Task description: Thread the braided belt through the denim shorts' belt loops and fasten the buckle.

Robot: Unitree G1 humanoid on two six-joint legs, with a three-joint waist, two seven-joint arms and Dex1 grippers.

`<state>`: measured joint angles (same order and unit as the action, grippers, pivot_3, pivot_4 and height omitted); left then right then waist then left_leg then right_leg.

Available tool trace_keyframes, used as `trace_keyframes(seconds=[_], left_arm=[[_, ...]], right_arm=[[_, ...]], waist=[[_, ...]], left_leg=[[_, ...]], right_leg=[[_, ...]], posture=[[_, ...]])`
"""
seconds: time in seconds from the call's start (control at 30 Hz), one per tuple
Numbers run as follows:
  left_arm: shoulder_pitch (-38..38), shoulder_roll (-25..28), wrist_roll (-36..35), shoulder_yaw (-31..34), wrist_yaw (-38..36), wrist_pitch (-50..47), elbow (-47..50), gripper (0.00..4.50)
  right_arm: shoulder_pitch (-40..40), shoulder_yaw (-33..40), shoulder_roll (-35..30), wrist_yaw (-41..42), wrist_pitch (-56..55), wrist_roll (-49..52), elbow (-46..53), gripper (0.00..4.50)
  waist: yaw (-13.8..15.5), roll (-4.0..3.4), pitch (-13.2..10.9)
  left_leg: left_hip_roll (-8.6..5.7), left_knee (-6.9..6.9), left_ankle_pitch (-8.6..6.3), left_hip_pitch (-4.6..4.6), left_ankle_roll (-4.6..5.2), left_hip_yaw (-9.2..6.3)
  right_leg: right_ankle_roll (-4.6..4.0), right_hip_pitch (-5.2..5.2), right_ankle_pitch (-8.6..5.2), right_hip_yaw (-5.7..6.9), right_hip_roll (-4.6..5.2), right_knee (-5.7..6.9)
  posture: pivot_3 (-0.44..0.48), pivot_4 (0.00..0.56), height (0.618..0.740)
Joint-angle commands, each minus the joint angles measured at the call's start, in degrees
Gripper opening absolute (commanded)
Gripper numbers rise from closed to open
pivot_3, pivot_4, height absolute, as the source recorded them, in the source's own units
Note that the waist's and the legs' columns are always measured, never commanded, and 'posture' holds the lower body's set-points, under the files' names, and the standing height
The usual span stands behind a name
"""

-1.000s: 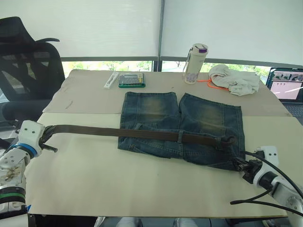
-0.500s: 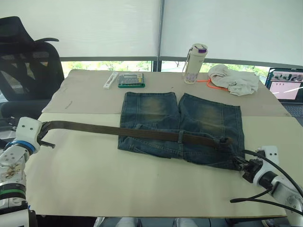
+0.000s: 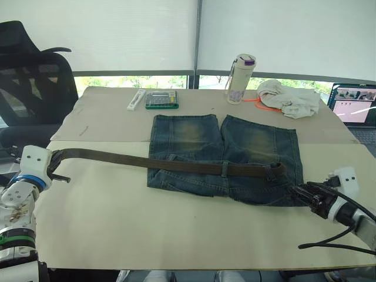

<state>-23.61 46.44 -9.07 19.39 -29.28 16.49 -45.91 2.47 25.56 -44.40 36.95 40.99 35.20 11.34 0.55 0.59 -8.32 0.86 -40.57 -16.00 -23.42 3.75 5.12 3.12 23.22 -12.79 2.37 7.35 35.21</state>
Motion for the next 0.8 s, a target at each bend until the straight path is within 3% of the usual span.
trace_keyframes(seconds=[0.03,0.07,0.3,0.43,0.73,0.8], left_arm=[[0.6,1.2,0.0,1.5,1.7,1.0,1.5,0.00],[0.7,1.3,0.0,1.6,2.0,0.9,1.4,0.00],[1.1,1.0,-0.3,1.5,2.5,0.9,1.8,0.00],[1.3,2.2,1.0,1.6,4.7,0.8,0.6,0.00],[-1.2,6.8,6.3,1.5,19.4,-5.9,-9.7,0.00],[-1.6,7.2,7.3,0.4,20.3,-6.7,-11.1,0.00]], right_arm=[[-1.7,1.6,-0.9,0.0,1.1,1.4,2.2,4.18],[-2.7,0.6,-0.9,0.0,1.1,0.9,2.2,4.43],[-9.7,-7.9,1.2,-1.5,0.9,-4.1,-4.5,4.43],[-9.2,-8.3,0.5,1.8,1.2,-3.0,-6.3,3.29],[-4.0,-3.1,1.0,0.7,3.2,-0.8,-3.2,0.20],[-3.1,-2.7,1.2,0.2,3.4,-0.8,-2.7,0.03]], waist=[[0.0,0.01,0.0],[0.0,0.01,0.0],[-0.2,0.05,0.0],[0.1,0.05,0.0],[-0.3,0.08,0.0],[-0.3,0.09,0.0]], left_leg=[[0.00,0.00,0.00,0.00,0.00,0.00],[0.00,0.00,0.00,0.00,0.00,0.01],[0.01,0.02,0.02,0.04,-0.03,0.09],[-0.04,0.18,0.08,0.00,-0.13,0.10],[-0.02,0.48,0.08,0.18,-0.13,0.19],[-0.01,0.49,0.08,0.20,-0.13,0.19]], right_leg=[[0.00,0.00,0.00,0.00,0.00,0.00],[0.00,0.00,0.00,0.00,0.01,-0.01],[-0.01,0.03,0.01,0.02,0.03,0.01],[-0.01,0.05,0.01,0.04,0.07,-0.02],[-0.01,0.05,0.01,0.07,0.07,-0.08],[-0.01,0.05,0.01,0.08,0.07,-0.07]], posture=[[0.000,0.150,0.737],[0.000,0.150,0.737],[0.000,0.150,0.737],[0.000,0.150,0.737],[0.000,0.150,0.737],[0.000,0.150,0.737]])
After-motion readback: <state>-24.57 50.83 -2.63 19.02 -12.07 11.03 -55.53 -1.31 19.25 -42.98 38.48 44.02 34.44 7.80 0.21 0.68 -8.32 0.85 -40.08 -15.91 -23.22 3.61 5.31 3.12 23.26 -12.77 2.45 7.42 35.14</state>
